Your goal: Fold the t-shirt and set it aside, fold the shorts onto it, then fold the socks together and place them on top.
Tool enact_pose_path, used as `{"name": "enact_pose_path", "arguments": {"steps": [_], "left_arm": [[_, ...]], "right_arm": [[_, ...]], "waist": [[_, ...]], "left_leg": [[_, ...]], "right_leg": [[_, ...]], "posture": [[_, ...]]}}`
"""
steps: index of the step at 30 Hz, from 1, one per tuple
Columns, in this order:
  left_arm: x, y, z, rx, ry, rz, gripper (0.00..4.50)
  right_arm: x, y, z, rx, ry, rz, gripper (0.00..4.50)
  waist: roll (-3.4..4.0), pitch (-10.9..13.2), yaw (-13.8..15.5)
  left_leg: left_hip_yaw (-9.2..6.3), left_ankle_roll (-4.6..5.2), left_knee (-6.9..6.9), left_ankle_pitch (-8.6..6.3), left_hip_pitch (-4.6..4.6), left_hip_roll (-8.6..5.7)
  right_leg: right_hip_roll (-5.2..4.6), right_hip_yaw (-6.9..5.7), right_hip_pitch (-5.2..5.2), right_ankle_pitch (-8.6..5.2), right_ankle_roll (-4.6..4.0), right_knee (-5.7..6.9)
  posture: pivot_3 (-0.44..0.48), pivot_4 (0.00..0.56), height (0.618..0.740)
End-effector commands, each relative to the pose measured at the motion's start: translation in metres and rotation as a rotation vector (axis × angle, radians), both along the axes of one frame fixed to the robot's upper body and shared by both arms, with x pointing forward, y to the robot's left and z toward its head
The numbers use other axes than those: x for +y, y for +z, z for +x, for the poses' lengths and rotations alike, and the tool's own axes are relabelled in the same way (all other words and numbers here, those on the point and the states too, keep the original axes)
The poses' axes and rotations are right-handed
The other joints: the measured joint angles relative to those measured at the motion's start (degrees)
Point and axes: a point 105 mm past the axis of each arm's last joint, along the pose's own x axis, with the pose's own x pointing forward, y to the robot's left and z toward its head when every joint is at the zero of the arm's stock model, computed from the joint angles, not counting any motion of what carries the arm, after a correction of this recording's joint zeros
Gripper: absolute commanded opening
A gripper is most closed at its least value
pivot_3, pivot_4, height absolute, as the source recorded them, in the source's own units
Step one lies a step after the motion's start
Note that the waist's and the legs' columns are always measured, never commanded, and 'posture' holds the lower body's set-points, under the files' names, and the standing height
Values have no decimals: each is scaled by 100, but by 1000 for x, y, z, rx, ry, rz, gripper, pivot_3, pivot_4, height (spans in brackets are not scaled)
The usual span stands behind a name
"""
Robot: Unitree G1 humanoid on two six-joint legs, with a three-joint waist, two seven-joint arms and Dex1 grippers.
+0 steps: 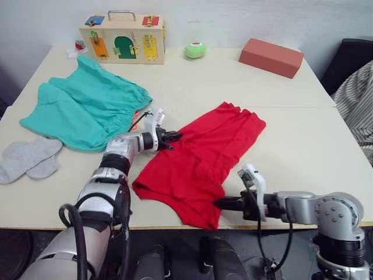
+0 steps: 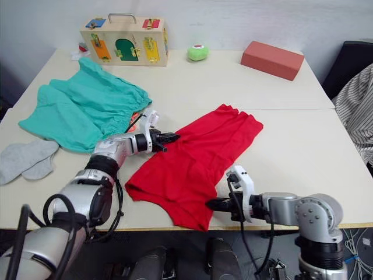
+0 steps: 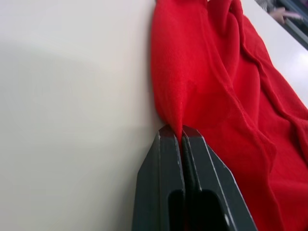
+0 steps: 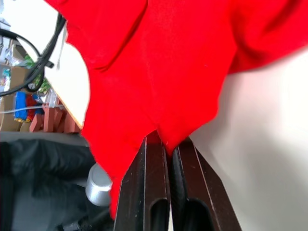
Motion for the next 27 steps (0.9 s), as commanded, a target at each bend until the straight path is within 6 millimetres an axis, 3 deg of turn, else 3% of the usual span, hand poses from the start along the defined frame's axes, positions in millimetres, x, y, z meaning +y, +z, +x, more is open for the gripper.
{"name": "enact_pose_path", "arguments": {"steps": [1, 10, 14, 18, 21, 22, 24, 27], "left_arm": [[11, 9, -12, -47, 102, -48, 45], [4, 18, -61, -89, 234, -76, 45], [18, 21, -79, -108, 304, -61, 45], [27, 18, -88, -128, 304, -19, 45], [32, 11, -93, -140, 257, 59, 45], [33, 8, -96, -142, 232, 90, 212], [37, 6, -97, -161, 205, 125, 654], [45, 9, -102, -229, 164, 191, 1592]], "right_arm": [[-9, 9, 8, -6, 35, 18, 0], [-37, 9, 51, -84, 9, -70, 0], [-44, 7, 70, -153, 28, -114, 0], [-45, 8, 77, -207, 64, -118, 0], [-44, 20, 76, -271, 77, -48, 0], [-43, 25, 72, -283, 98, -27, 496], [-46, 27, 65, -316, 127, -41, 1052], [-61, 30, 56, -435, 161, -108, 2101]], "waist": [[0, 0, -10], [-3, 2, 59], [-2, 1, 92], [-2, 1, 113], [-2, 1, 165], [-2, 1, 173], [0, 2, 208], [0, 2, 262]], "left_leg": [[1, -1, -3, 0, 1, 1], [1, 2, 16, 1, -2, -4], [-1, 0, 19, 0, 0, -3], [-1, -3, 20, -1, 2, -1], [-2, -3, 27, -2, 2, -1], [-2, -4, 29, -3, 1, -1], [-3, -6, 28, -4, 0, 0], [-10, -5, 27, -10, -7, -1]], "right_leg": [[1, 3, 0, 0, 0, -1], [-5, 3, 10, 5, 9, -6], [-3, 3, 12, 5, 8, -3], [-3, 1, 14, 5, 8, -3], [-4, 0, 16, 5, 8, -3], [-4, 0, 15, 5, 7, -2], [-4, -1, 14, 5, 6, -4], [-7, -5, 14, 4, 4, -15]], "posture": [[0, 150, 740], [0, 150, 740], [0, 150, 740], [0, 150, 740], [0, 150, 740], [0, 150, 740], [0, 150, 740], [0, 150, 740]]}}
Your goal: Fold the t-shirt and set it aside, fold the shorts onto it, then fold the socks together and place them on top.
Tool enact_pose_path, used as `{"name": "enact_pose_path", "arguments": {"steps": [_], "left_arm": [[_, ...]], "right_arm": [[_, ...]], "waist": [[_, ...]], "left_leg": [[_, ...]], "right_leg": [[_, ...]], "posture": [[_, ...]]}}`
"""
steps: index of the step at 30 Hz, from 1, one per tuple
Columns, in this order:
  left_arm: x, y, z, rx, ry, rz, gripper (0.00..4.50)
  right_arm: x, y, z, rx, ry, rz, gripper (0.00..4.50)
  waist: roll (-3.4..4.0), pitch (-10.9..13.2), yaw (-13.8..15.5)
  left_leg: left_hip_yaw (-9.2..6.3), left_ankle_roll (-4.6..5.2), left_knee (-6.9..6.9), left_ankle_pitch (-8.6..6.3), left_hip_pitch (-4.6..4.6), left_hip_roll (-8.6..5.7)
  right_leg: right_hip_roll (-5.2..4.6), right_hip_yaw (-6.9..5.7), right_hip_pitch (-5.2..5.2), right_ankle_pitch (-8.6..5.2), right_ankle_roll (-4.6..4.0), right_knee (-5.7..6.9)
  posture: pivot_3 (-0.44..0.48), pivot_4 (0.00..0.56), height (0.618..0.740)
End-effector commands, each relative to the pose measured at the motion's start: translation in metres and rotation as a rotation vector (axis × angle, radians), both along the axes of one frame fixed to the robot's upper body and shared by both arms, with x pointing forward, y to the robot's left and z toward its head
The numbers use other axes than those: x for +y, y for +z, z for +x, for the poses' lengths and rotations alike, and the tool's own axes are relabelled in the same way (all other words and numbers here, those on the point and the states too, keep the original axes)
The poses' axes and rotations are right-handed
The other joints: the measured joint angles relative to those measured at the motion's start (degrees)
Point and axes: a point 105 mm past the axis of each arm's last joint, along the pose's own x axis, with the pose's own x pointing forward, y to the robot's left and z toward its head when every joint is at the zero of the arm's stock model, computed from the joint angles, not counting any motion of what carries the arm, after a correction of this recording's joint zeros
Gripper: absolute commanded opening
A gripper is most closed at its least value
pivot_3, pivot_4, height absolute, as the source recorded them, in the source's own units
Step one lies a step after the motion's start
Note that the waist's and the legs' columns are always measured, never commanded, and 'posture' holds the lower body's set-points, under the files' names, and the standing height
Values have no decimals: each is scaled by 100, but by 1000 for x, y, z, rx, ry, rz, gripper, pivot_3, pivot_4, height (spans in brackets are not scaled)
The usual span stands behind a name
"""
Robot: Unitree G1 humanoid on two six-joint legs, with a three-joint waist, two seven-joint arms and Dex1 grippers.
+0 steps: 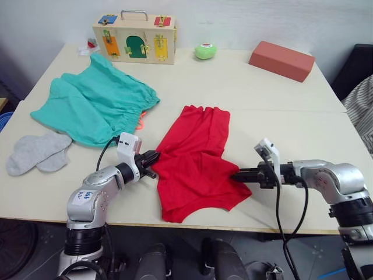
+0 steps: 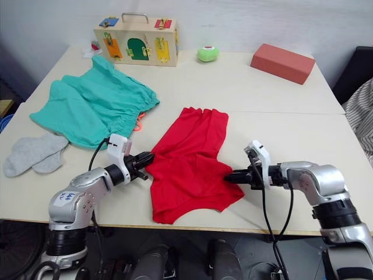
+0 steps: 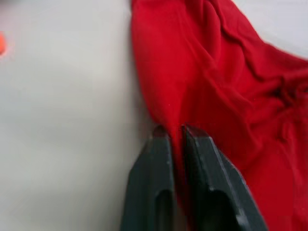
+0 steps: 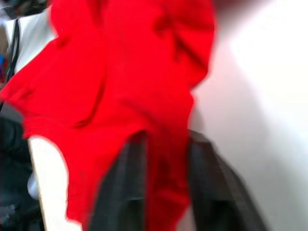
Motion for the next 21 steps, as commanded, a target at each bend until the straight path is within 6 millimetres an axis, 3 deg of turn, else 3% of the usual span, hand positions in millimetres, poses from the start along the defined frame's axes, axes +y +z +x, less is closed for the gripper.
{"name": "enact_pose_path", "arguments": {"steps": [1, 6, 7, 9, 12, 15, 19, 21], "left_arm": [[4, 10, -9, -107, -88, 100, 1897], [19, 8, -30, -212, -201, 282, 3507], [23, 3, -35, -246, -236, 381, 3854], [31, -9, -44, -323, -339, 572, 4466], [38, -13, -47, -428, -397, 673, 4466], [34, -13, -56, -532, -548, 743, 4466], [35, -15, -60, -594, -668, 789, 4466], [32, -16, -63, -632, -758, 795, 4466]], "right_arm": [[-19, 16, -8, -201, 62, -78, 2461], [-49, 26, -2, -608, 138, -249, 4245], [-56, 26, 1, -718, 167, -327, 4500], [-62, 19, -2, -901, 316, -460, 4500], [-60, 16, 0, -1071, 399, -485, 4500], [-50, -1, -4, -1165, 545, -510, 4500], [-34, -11, -6, -1238, 617, -467, 4500], [-17, -14, -7, -1282, 659, -412, 4500]], "waist": [[1, -1, 25], [4, 1, -14], [4, 1, -34], [8, 3, -63], [12, 5, -82], [13, 5, -96], [17, 5, -138], [16, 5, -172]], "left_leg": [[0, 1, 0, -2, -2, 0], [12, -1, -6, -14, 3, 1], [14, -1, -7, -14, 6, 1], [15, -15, -13, -21, 11, 1], [25, -39, -43, -24, 31, -1], [27, -14, -57, 4, 42, 2], [27, -18, -66, 7, 52, 7], [26, -18, -68, 7, 69, 9]], "right_leg": [[0, -1, 0, 0, 0, -4], [2, 4, 0, 0, 0, -14], [2, 4, 1, 0, 0, -13], [3, 3, 2, 0, 0, -13], [5, 8, 9, -1, -1, -20], [5, 8, 13, -2, -9, -20], [5, 7, 18, -6, -18, -18], [5, 5, 38, -7, -19, -19]], "posture": [[0, 150, 740], [0, 150, 740], [0, 150, 740], [0, 150, 740], [0, 150, 740], [0, 150, 740], [0, 150, 740], [0, 150, 740]]}}
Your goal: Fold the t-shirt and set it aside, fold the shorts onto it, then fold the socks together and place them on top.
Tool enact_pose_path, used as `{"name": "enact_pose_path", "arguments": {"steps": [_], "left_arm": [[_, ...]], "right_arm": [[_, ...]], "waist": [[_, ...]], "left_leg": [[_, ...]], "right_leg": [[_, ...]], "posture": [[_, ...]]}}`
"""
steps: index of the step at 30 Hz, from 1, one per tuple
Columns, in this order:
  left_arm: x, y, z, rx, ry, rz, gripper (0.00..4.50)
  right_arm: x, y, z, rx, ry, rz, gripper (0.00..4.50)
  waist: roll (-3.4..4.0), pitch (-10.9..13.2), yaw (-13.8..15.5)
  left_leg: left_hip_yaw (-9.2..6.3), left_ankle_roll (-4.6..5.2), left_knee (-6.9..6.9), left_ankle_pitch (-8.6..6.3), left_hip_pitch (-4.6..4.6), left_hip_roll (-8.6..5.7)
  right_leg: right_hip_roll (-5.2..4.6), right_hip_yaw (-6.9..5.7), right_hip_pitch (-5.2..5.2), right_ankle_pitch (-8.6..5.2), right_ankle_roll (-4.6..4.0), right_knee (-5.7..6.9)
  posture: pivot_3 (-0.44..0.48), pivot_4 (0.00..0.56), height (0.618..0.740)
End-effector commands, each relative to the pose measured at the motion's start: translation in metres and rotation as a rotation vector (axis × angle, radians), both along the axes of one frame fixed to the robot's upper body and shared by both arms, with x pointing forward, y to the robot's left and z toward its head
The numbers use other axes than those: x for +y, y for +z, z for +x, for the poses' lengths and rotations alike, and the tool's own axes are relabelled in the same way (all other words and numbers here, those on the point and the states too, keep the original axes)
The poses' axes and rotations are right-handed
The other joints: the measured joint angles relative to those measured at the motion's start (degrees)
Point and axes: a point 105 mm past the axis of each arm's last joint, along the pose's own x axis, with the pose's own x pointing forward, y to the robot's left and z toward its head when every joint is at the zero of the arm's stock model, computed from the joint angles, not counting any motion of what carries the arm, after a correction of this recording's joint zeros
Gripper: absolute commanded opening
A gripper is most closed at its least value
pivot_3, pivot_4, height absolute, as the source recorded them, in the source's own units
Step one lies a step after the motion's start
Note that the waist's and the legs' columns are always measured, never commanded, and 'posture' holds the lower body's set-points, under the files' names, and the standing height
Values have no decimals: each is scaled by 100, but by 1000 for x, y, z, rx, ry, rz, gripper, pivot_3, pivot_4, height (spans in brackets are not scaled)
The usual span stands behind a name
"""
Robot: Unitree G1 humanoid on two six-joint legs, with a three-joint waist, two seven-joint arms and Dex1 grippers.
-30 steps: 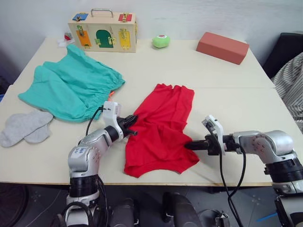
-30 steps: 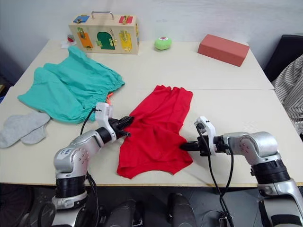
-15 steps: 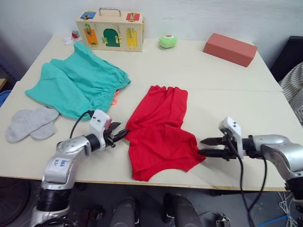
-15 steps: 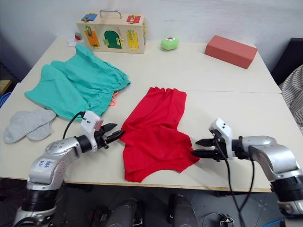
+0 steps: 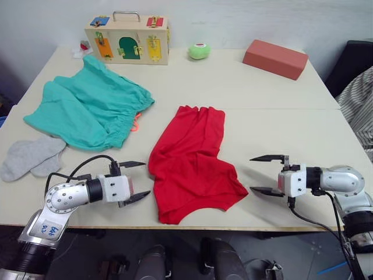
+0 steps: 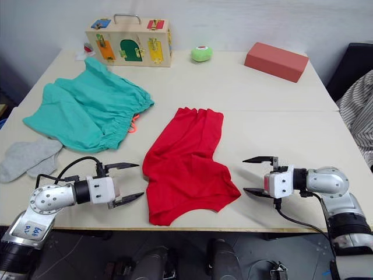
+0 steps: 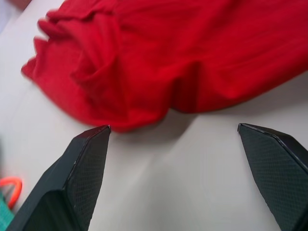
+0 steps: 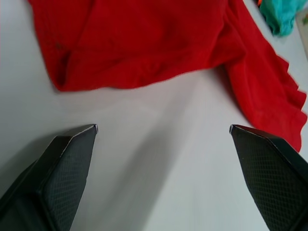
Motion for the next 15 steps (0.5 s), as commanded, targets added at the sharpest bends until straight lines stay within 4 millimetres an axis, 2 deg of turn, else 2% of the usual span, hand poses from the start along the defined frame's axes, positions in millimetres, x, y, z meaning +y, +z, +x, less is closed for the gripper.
{"name": "enact_pose_path", "arguments": {"steps": [1, 6, 8, 13, 15], "left_arm": [[-7, -3, -9, -19, -175, 63, 4466], [-20, -1, -11, -6, -323, 70, 4466], [-27, -5, -14, 7, -382, 76, 4466], [-46, -10, -7, 14, -446, 48, 4466], [-51, -12, -6, 15, -463, 45, 4075]], "right_arm": [[31, -12, -7, -22, 139, 13, 4500], [52, -7, -8, -75, 219, 59, 4500], [57, -11, -11, -55, 246, 56, 4500], [68, -12, -12, -33, 284, 65, 4500], [69, -12, -13, -25, 287, 69, 3901]], "waist": [[0, 0, -45], [2, 1, -84], [2, 1, -79], [3, 1, -72], [3, 1, -70]], "left_leg": [[-1, 0, -4, -1, 16, 1], [0, -4, -14, -2, 38, 2], [0, -4, -13, -2, 38, 2], [0, -1, -8, -1, 41, 0], [0, 0, -6, 0, 41, 0]], "right_leg": [[0, -1, 16, -1, -2, -2], [0, 4, 29, -5, -8, 6], [0, 2, 29, -6, -10, 8], [0, 1, 34, -6, -10, 11], [0, 1, 34, -6, -10, 14]], "posture": [[0, 150, 740], [0, 150, 740], [0, 150, 740], [0, 150, 740], [0, 150, 740]]}}
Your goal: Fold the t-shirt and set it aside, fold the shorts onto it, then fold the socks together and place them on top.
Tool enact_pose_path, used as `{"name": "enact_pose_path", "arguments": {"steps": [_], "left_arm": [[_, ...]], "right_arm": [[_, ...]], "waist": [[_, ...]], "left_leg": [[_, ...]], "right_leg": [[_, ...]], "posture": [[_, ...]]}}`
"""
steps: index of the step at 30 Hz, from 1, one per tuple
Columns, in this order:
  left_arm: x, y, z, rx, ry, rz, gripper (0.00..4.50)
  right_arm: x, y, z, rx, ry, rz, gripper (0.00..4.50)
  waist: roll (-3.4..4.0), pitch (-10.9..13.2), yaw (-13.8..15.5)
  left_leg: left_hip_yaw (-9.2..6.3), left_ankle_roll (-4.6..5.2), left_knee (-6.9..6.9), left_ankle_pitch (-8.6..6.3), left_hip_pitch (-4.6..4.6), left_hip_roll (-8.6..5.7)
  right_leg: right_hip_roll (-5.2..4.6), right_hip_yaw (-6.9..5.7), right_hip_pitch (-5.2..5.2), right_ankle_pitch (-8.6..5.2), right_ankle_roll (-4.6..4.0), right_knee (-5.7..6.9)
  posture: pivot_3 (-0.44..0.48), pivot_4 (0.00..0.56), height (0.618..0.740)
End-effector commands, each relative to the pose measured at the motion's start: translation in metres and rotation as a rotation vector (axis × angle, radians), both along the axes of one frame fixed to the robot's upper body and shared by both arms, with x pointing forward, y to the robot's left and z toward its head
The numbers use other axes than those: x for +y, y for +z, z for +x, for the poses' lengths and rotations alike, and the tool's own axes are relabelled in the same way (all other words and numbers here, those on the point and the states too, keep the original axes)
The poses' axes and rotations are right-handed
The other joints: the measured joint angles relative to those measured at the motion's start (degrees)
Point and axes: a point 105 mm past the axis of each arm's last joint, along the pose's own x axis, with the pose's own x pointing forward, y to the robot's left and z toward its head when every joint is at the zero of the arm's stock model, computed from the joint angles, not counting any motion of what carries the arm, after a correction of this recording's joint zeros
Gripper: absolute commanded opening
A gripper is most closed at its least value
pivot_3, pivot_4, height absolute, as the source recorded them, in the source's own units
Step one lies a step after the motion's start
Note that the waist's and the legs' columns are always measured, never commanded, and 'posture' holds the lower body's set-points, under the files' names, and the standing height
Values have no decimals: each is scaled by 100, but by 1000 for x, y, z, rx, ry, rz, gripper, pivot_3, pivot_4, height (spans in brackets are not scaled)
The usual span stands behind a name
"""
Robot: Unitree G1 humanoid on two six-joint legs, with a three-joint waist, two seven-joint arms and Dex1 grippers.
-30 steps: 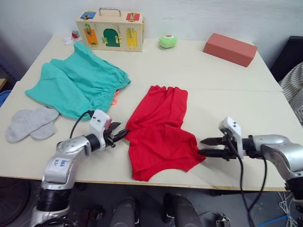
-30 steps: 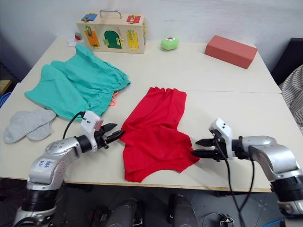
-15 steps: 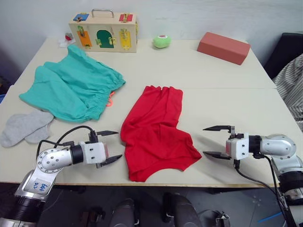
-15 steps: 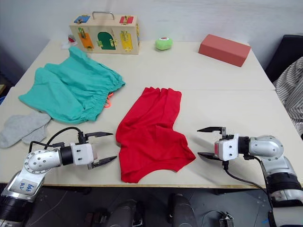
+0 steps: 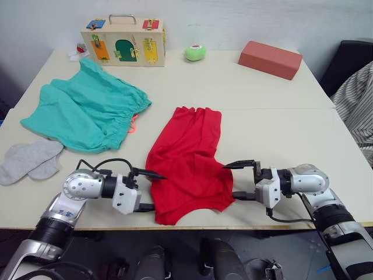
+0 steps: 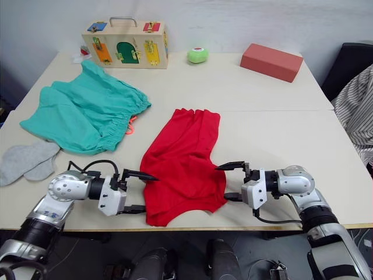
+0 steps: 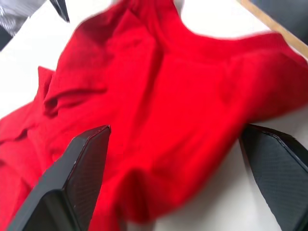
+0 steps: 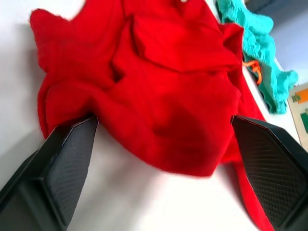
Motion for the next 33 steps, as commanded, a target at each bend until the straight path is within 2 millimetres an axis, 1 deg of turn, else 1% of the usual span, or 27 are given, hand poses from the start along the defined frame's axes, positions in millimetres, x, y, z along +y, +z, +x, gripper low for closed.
{"name": "enact_pose_path", "arguments": {"steps": [1, 2, 8, 9, 11, 12, 13, 15, 17, 20, 23, 26, 27, 29, 33], "left_arm": [[-8, -5, 0, 16, -43, 7, 3860], [-10, -7, 0, 26, -51, 11, 3594], [-14, -11, -1, 90, -52, -11, 1659], [-13, -11, -2, 111, -47, -16, 1394], [-11, -8, -6, 171, -32, -58, 711], [-11, -6, -9, 207, -26, -84, 384], [-8, -4, -12, 240, -20, -96, 72], [-4, -3, -20, 281, -20, -91, 32], [2, -1, -32, 325, -26, -82, 32], [10, 4, -52, 381, -21, -90, 32], [13, 8, -65, 420, -2, -92, 32], [16, 8, -78, 461, 4, -70, 32], [16, 7, -82, 475, 8, -66, 32], [15, 6, -87, 495, 14, -66, 32], [13, 4, -97, 554, 19, -41, 32]], "right_arm": [[5, -4, -6, 19, 39, -9, 3555], [5, -5, -8, 23, 44, -13, 3268], [3, -7, -13, 42, 53, -16, 1156], [2, -6, -14, 46, 49, -13, 846], [0, -2, -17, 49, 39, 7, 97], [-1, 1, -19, 51, 34, 19, 0], [-2, 4, -21, 58, 29, 32, 0], [-4, 9, -26, 78, 20, 52, 0], [-6, 14, -34, 116, 10, 71, 0], [-12, 14, -55, 222, 2, 69, 0], [-16, 13, -73, 338, -10, 53, 0], [-18, 11, -91, 471, -28, 37, 0], [-19, 9, -99, 524, -32, 21, 0], [-21, 5, -110, 605, -39, -6, 0], [-20, 5, -125, 741, -58, -26, 0]], "waist": [[0, 0, 0], [0, 0, 0], [0, 0, 2], [0, 0, 3], [0, 0, 6], [0, 0, 5], [0, 0, 5], [0, 1, 5], [2, 2, 2], [7, 4, 8], [11, 7, 29], [11, 7, 66], [14, 8, 105], [18, 11, 145], [18, 11, 178]], "left_leg": [[0, 0, 0, 0, 0, 0], [0, 0, 0, 0, 0, 0], [0, 3, 4, 1, -1, -1], [0, 3, 5, 1, -1, -1], [-1, 4, 5, 1, -1, -1], [-3, 4, 5, 1, -1, -1], [-3, 4, 4, 1, -2, 0], [-6, 4, 3, 0, -3, 0], [-8, 3, 3, 0, -3, 1], [-26, 3, -5, 0, -4, 2], [-30, 2, -7, -3, -2, 2], [-31, 12, -4, -10, -2, 2], [-32, 24, -5, -20, -1, 2], [-32, 2, -6, -37, -1, 2], [-32, 1, -5, -39, -3, 3]], "right_leg": [[0, 0, 0, 0, 0, 0], [0, 0, 0, 0, 0, 1], [-1, 0, 0, 0, 0, 2], [-1, 0, 0, 0, 0, 4], [-1, 0, 0, 0, 0, 4], [-2, 0, 0, 0, 0, 4], [-2, 0, 0, 0, 0, 2], [-3, 0, -1, 0, 0, 0], [-3, 0, -1, 0, 0, -1], [-6, -7, 6, -3, -4, -7], [-8, -9, 6, -6, -8, -12], [-9, -8, 8, -6, -8, -13], [-9, -8, 8, -7, -10, -13], [-8, -7, 6, -9, -13, -14], [-6, -9, 4, -11, -16, -16]], "posture": [[0, 150, 740], [0, 150, 740], [0, 150, 740], [0, 150, 740], [0, 150, 740], [0, 150, 740], [0, 150, 740], [0, 150, 740], [0, 150, 740], [0, 150, 740], [0, 150, 740], [0, 150, 740], [0, 150, 740], [0, 150, 740], [0, 150, 740]]}}
